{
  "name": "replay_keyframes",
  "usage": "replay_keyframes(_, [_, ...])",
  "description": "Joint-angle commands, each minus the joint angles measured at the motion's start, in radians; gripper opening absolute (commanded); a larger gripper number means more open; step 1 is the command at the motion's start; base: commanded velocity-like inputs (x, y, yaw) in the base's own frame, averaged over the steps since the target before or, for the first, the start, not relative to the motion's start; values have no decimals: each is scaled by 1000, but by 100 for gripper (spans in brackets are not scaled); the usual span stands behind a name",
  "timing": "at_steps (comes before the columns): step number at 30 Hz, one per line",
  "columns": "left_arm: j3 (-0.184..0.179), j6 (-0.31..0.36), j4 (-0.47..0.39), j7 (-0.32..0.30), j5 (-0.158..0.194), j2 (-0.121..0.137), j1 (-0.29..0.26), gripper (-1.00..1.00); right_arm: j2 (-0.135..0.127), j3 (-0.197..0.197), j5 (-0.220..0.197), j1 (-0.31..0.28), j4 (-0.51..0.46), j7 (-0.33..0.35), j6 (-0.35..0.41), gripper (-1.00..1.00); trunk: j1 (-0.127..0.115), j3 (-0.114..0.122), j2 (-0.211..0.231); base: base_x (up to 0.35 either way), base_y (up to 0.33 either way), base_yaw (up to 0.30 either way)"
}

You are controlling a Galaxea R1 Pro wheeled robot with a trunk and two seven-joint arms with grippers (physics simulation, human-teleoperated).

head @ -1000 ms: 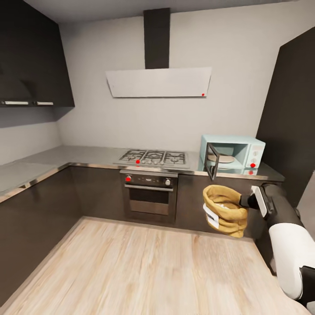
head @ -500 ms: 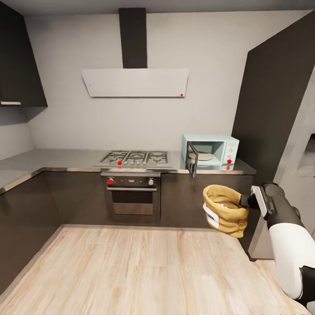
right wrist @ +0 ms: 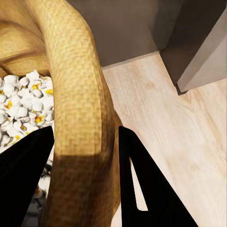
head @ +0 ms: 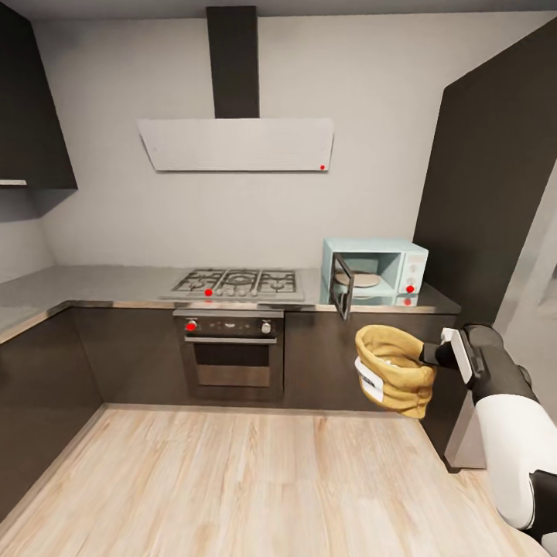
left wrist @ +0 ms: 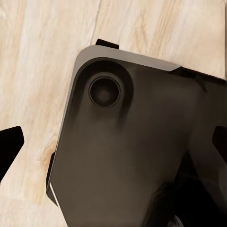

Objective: In the kitchen, take the popcorn bag from the countertop, put it into the microwave, and heat it until the popcorn is cooked so the cooked popcorn ends up inside the bag.

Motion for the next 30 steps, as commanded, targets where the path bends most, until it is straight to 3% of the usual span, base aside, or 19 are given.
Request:
replay_keyframes(1, [5,-1,-1,0,1,0,0,100,0,-1,7,-1,-1,4,4,-100,1,-1,-1,325,0,0])
replay_keyframes(10, [6,-1,-1,0,1,0,0,100,-3,-16,8,-1,-1,3,4,-100,1,-1,-1,325,0,0])
replay_keyframes(13, [7,-1,-1,0,1,1,0,100,-40,-20,13,-1,-24,3,4,-100,1,-1,-1,325,0,0])
replay_keyframes(16, [7,-1,-1,1,3,1,0,100,-62,-21,16,-1,-140,-5,4,-100,1,-1,-1,314,0,0])
replay_keyframes(19, [7,-1,-1,1,2,0,0,100,-122,-19,14,-1,-214,-7,4,-100,1,-1,-1,122,0,0])
replay_keyframes(21, [7,-1,-1,1,0,0,0,100,-136,-19,14,-1,-221,-7,4,-100,1,-1,-1,20,0,0])
replay_keyframes(30, [4,0,-1,1,3,0,0,100,-133,-14,11,-1,-227,-7,4,-100,1,-1,-1,204,-132,0])
